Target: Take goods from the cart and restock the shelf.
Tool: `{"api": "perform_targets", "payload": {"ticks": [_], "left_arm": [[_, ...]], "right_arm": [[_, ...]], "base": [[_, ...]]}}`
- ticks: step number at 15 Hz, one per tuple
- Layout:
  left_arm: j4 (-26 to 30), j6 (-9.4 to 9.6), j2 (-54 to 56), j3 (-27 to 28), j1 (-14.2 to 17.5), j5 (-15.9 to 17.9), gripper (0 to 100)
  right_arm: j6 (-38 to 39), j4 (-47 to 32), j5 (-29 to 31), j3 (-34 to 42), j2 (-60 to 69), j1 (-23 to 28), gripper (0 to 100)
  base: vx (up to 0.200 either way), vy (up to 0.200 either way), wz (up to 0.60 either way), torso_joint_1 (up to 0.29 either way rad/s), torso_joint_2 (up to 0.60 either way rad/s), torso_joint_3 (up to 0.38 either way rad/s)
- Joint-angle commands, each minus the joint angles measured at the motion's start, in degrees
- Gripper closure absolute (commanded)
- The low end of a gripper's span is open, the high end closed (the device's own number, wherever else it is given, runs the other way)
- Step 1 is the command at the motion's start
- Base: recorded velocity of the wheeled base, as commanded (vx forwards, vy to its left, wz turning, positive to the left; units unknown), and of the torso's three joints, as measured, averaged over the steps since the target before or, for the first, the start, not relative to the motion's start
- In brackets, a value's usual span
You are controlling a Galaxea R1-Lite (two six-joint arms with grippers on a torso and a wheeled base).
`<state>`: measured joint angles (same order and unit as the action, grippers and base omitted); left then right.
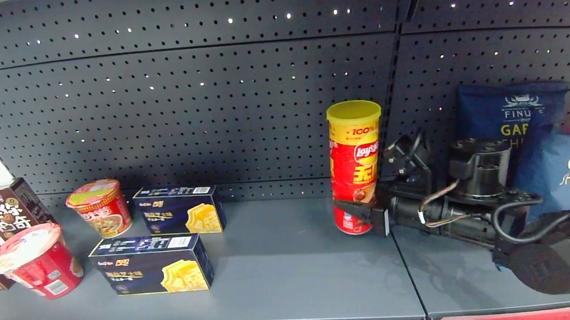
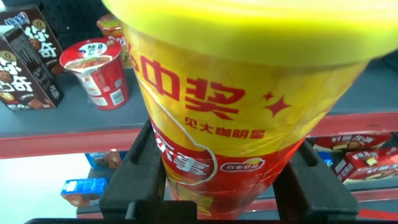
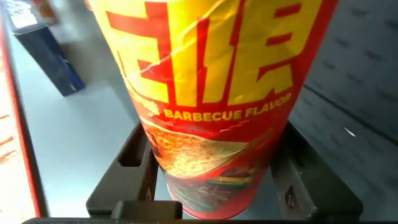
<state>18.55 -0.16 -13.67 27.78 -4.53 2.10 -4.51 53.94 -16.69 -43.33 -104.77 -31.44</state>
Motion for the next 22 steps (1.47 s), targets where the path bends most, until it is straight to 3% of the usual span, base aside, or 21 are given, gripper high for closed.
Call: {"api": "perform_targets", "payload": {"ticks": [1, 3, 6, 9, 15, 18, 22], "left_arm": [[-0.01, -0.02, 0.92, -0.98, 0.14, -0.16, 100], [-0.01, -0.02, 1.45, -1.33, 0.14, -0.16, 100], [-0.01, -0.02, 3.12, -2.73, 0.14, -1.92, 100], [0.08, -0.02, 4.35, -3.17, 0.14, -2.71, 100], [0.17, -0.11, 5.05, -3.35, 0.14, -3.85, 100], [0.17, -1.25, 5.14, -3.79, 0.14, -3.94, 100], [0.17, -1.34, 5.4, -3.88, 0.14, -3.94, 100]], "right_arm": [[0.38, 1.16, 4.3, 9.4, 7.73, -2.84, 100], [0.73, 1.69, 5.44, 11.42, 8.88, -3.63, 100], [4.69, 2.31, 17.04, 13.09, 11.95, -8.46, 100], [9.61, 2.31, 22.49, 13.44, 11.51, -11.8, 100], [10.4, 3.8, 24.42, 16.69, 7.73, -12.24, 100], [9.87, 13.12, 25.57, 18.8, 2.9, -12.33, 100], [9.78, 21.73, 28.03, 21.26, -2.37, -14.26, 100]], "base": [[0.0, 0.0, 0.0, 0.0, 0.0, 0.0], [0.0, 0.0, 0.0, 0.0, 0.0, 0.0], [0.0, 0.0, 0.0, 0.0, 0.0, 0.0], [0.0, 0.0, 0.0, 0.0, 0.0, 0.0], [0.0, 0.0, 0.0, 0.0, 0.0, 0.0], [0.0, 0.0, 0.0, 0.0, 0.0, 0.0], [0.0, 0.0, 0.0, 0.0, 0.0, 0.0]]}}
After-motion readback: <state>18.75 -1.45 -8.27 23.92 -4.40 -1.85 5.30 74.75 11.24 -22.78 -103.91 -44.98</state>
